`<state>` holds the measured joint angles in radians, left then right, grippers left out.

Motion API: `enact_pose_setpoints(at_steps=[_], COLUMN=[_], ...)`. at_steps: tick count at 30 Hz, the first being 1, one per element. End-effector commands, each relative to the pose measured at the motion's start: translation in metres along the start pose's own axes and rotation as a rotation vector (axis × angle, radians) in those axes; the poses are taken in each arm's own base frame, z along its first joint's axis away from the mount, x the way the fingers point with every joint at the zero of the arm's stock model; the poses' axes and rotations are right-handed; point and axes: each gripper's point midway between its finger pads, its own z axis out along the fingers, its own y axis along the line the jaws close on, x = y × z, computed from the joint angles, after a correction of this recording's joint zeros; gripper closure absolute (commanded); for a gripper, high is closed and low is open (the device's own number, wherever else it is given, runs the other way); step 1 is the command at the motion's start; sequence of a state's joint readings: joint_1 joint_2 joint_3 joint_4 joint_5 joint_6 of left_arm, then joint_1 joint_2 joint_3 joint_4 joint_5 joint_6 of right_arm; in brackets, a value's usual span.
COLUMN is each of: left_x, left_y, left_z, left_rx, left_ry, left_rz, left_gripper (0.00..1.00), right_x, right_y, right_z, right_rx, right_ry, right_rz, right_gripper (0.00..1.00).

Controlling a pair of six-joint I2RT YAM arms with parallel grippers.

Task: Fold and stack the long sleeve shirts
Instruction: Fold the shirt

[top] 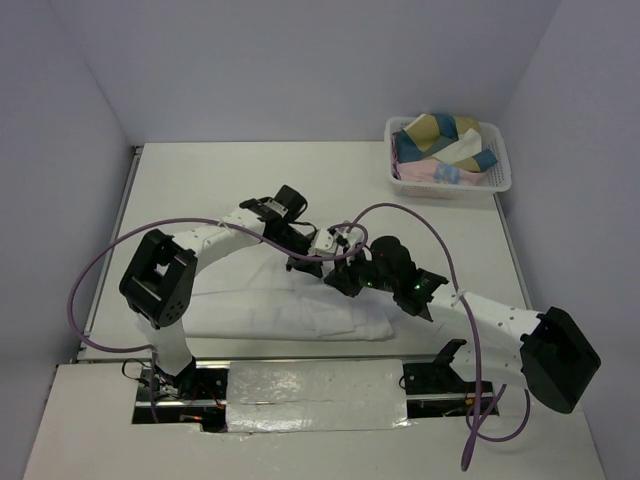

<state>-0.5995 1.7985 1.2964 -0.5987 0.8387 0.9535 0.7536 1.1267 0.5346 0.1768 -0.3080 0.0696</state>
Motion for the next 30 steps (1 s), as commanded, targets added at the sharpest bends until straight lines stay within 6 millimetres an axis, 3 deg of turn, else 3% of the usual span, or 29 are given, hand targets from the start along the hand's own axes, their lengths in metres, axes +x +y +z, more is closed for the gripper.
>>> enact_pose_setpoints(at_steps=[1, 3, 7, 10, 11, 14, 17, 19, 22, 30], left_x=[-0.004, -0.008, -0.014, -0.017, -0.013, -0.006, -0.008, -0.012, -0.014, -0.018], left_y=[0.007, 0.007, 0.005, -0.015, -0.022, -0.036, -0.045, -0.037, -0.006, 0.051], left_z=[-0.006, -0.015, -0.029, -0.029, -0.027, -0.013, -0.001, 0.007, 0.008, -0.009], left_rx=[-0.018, -0.029, -0.047, 0.019, 0.036, 0.078, 0.097, 0.056, -0.101, -0.441], left_ry=[0.025, 0.050, 0.101, 0.134, 0.166, 0.237, 0.252, 0.255, 0.288, 0.352], left_rz=[-0.006, -0.019, -0.040, -0.041, -0.055, -0.052, -0.049, -0.056, -0.099, -0.131], left_gripper=[1.00, 1.00, 1.00, 1.00, 1.00, 1.00, 1.00, 1.00, 1.00, 0.99], right_x=[-0.012, -0.009, 0.002, -0.007, -0.006, -0.010, -0.006, 0.002, 0.011, 0.019], right_y=[-0.002, -0.009, -0.018, -0.013, -0.012, -0.006, -0.012, -0.020, -0.028, -0.064], right_z=[-0.006, -0.009, -0.033, -0.056, -0.061, -0.079, -0.091, -0.096, -0.099, -0.115], right_rx=[0.028, 0.080, 0.158, 0.174, 0.179, 0.178, 0.244, 0.308, 0.374, 0.601], right_ry=[-0.031, -0.008, -0.009, -0.071, -0.083, -0.111, -0.107, -0.080, -0.040, -0.025], right_rz=[-0.015, 0.009, 0.073, 0.127, 0.163, 0.197, 0.264, 0.313, 0.369, 0.502], right_gripper=[0.74, 0.49, 0.32, 0.20, 0.06, 0.04, 0.04, 0.03, 0.03, 0.04])
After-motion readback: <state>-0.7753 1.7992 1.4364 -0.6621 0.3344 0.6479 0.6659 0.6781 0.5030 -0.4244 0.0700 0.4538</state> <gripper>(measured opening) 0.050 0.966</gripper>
